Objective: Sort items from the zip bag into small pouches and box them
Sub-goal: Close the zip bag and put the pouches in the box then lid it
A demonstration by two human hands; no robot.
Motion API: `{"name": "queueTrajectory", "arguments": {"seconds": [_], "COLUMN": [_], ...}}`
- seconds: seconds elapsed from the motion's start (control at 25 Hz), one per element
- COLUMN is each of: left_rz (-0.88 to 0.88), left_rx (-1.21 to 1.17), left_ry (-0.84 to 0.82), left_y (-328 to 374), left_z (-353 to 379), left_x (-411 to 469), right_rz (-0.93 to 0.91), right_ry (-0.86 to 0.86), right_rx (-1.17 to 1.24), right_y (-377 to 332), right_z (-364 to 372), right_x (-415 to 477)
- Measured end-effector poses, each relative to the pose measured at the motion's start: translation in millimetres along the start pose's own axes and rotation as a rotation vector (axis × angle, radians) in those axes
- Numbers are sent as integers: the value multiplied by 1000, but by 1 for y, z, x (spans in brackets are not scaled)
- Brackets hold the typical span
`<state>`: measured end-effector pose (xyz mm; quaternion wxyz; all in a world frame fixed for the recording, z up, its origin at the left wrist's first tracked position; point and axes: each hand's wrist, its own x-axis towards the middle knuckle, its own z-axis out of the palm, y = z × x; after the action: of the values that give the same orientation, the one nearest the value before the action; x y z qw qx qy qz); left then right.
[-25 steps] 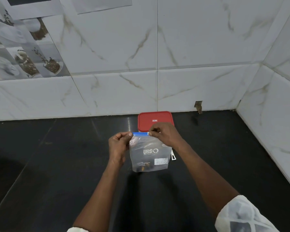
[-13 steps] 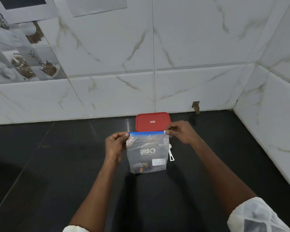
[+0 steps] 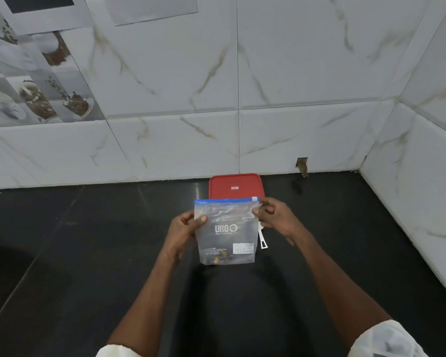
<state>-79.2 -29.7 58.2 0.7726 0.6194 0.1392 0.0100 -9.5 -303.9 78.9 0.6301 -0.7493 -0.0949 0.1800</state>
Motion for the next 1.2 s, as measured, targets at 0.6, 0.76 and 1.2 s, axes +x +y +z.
{"name": "queueTrajectory", "arguments": {"seconds": [0.6,0.76,1.2], "left_rz": [175,166,-54], "left_rx": [-103,-151,-130], "left_ry": [314,389,382], "left_y": [12,17,-21], "left_z": [-42,-68,-121], "left_x": [15,41,146], "right_rz": [127,164,177], "right_ry": [114,109,588], "right_rx": [279,345,293], "right_y": [48,31,52], "right_z": [112,152,219], "right_x": [-12,10,64]}}
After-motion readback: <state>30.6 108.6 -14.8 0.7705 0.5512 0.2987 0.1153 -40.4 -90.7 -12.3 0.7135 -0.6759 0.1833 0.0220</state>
